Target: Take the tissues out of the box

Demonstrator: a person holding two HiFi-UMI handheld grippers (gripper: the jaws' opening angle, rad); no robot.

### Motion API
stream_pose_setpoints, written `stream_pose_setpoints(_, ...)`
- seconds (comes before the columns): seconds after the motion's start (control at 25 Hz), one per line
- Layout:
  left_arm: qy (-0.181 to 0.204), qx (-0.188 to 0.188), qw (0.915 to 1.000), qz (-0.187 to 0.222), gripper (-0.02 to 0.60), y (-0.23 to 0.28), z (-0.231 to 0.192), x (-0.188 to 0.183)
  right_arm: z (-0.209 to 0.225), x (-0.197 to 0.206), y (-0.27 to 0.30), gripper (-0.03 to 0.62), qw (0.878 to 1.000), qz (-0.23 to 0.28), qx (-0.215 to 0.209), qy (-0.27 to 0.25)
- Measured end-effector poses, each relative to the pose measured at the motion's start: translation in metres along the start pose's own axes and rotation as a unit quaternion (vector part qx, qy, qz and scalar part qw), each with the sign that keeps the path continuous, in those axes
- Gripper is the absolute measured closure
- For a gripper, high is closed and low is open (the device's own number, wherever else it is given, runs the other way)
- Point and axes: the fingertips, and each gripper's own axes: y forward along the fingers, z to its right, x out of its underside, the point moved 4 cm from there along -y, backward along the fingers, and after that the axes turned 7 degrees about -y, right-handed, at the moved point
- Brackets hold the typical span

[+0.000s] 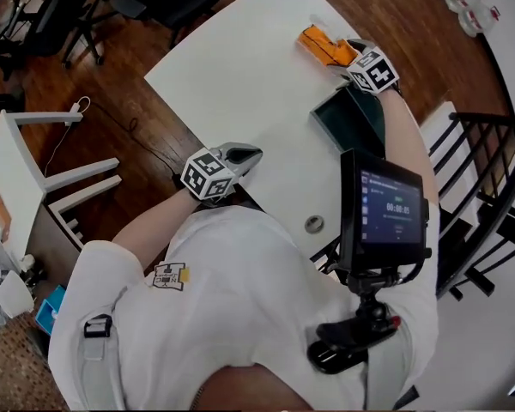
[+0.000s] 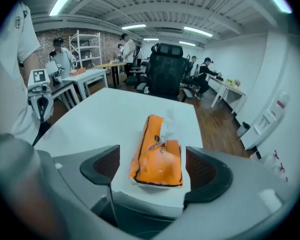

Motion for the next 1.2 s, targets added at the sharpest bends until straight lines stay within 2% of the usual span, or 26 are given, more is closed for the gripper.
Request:
stream_pose_setpoints(0.08, 0.004, 0.007, 1.0, -0.003, 0.581, -0.003, -0.006, -0.005, -0.001, -0.019, -0.019, 0.189, 0.999, 0.035, 0.021, -0.001)
stream_pose_setpoints(0.2, 0.026, 0.031, 0.9991, -0.01, 0.581, 0.0, 0.003, -0.013, -0.025, -0.048, -0.084, 0.199, 0.993, 0.097, 0.067, -0.008)
stream_pose_setpoints(0.24, 0.04, 0.044, 0.9981, -0.015, 0.581, 0.004, 0.007, -0.016, -0.041, -0.054, -0.11, 0.214, 0.989, 0.119, 0.085, -0.005)
stream_pose_setpoints(0.32, 0.068, 0.072, 0.9946, -0.031, 0.581, 0.012, 0.013, -0.019, -0.082, -0.06, -0.151, 0.285, 0.98, 0.16, 0.115, 0.015)
stream_pose_setpoints(0.44, 0.093, 0.097, 0.9891, -0.06, 0.581, 0.018, 0.017, -0.008, -0.168, -0.048, -0.168, 0.384, 0.967, 0.201, 0.131, 0.088)
stream_pose_setpoints(0.56, 0.108, 0.112, 0.984, -0.086, 0.581, 0.022, 0.02, 0.01, -0.263, -0.013, -0.145, 0.451, 0.949, 0.213, 0.13, 0.191)
stream_pose_setpoints(0.68, 0.114, 0.124, 0.9803, -0.104, 0.581, 0.02, 0.024, 0.024, -0.341, 0.017, -0.116, 0.509, 0.921, 0.219, 0.15, 0.284)
stream_pose_setpoints(0.76, 0.124, 0.136, 0.9756, -0.119, 0.581, 0.019, 0.03, 0.033, -0.372, 0.029, -0.106, 0.547, 0.9, 0.223, 0.169, 0.333)
stream_pose_setpoints(0.8, 0.131, 0.142, 0.9727, -0.128, 0.581, 0.02, 0.035, 0.038, -0.383, 0.032, -0.103, 0.573, 0.895, 0.221, 0.174, 0.347)
stream_pose_setpoints(0.96, 0.153, 0.156, 0.9643, -0.149, 0.581, 0.022, 0.05, 0.047, -0.404, 0.038, -0.096, 0.594, 0.892, 0.21, 0.175, 0.361)
stream_pose_setpoints(1.2, 0.165, 0.164, 0.9624, -0.14, 0.581, 0.027, 0.065, 0.037, -0.398, 0.038, -0.103, 0.594, 0.895, 0.208, 0.186, 0.347)
